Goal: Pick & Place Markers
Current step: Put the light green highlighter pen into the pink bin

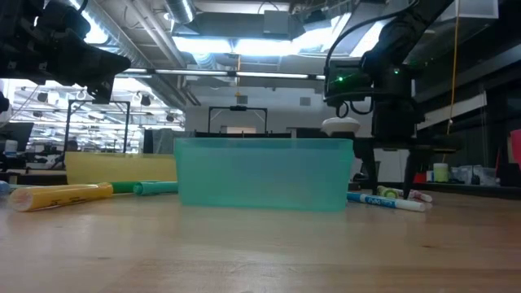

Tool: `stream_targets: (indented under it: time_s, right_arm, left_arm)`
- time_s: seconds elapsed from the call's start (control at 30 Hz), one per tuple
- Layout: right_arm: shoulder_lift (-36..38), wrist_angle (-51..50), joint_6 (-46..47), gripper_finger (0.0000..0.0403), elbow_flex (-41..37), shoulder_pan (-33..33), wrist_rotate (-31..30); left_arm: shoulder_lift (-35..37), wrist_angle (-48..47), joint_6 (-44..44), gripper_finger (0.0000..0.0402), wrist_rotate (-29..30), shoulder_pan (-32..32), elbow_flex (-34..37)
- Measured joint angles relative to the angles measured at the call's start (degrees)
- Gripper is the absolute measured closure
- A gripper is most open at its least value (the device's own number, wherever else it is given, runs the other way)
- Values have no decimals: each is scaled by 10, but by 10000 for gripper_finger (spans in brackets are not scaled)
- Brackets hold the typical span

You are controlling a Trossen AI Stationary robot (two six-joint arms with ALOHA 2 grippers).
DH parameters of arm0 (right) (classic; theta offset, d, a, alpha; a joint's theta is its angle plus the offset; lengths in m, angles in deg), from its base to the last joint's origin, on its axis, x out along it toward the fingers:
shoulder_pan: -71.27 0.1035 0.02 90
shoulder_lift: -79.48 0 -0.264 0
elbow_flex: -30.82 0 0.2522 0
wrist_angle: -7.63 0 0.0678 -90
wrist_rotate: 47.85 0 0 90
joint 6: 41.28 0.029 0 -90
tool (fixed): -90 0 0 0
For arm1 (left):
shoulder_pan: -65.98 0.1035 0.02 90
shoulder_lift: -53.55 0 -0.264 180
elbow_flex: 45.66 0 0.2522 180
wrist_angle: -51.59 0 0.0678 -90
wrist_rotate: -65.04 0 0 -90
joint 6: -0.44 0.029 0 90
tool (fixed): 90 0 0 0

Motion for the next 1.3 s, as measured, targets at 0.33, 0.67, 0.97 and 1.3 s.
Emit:
stream_targets:
  time_s: [0.33, 0.67, 0.97, 1.3]
  right_arm:
    - [0, -22, 5, 338, 0, 0, 0]
    - [-3, -23, 33, 338, 1, 0, -1]
    - [0, -25, 58, 338, 1, 12, -15]
    - [55, -47, 90, 338, -2, 28, -35]
  left_arm:
    - [0, 0, 0, 389, 0, 0, 0]
    - [0, 0, 0, 391, 0, 0, 0]
    - [0, 0, 0, 392, 0, 0, 0]
    - [0, 0, 0, 390, 0, 0, 0]
